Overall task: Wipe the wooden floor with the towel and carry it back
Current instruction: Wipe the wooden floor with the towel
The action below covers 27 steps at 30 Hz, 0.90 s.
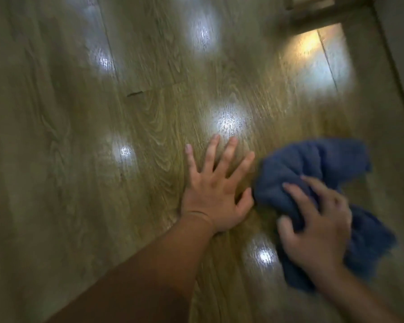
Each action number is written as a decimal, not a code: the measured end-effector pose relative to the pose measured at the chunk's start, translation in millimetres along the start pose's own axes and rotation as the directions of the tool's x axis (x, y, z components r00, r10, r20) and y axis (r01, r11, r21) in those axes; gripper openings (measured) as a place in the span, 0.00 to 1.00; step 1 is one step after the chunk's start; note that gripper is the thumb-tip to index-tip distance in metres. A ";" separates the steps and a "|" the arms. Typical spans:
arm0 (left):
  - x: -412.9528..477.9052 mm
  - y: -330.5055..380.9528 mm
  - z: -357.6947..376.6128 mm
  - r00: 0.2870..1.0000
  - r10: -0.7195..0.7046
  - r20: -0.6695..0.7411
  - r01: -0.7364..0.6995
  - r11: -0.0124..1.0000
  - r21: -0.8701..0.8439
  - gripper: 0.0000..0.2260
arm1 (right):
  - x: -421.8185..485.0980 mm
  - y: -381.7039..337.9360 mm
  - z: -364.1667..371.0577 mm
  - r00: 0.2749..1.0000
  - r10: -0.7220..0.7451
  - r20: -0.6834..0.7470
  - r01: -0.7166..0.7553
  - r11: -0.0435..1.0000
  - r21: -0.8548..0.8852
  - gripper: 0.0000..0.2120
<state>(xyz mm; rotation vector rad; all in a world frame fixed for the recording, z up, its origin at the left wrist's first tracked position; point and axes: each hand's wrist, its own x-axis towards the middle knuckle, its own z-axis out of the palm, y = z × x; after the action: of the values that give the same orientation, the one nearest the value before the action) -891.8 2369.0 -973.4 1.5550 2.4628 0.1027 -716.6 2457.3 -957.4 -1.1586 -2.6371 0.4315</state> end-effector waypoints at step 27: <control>1.8 -1.1 0.4 1.000 0.013 0.023 -0.014 1.000 0.025 0.31 | 9.1 28.5 -9.5 0.999 0.053 -0.013 -0.052 0.998 0.039 0.25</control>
<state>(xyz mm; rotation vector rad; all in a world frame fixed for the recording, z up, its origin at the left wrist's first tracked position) -893.5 2370.1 -974.3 1.5744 2.4454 0.0565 -700.3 2484.1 -957.9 -1.2171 -2.5796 0.4804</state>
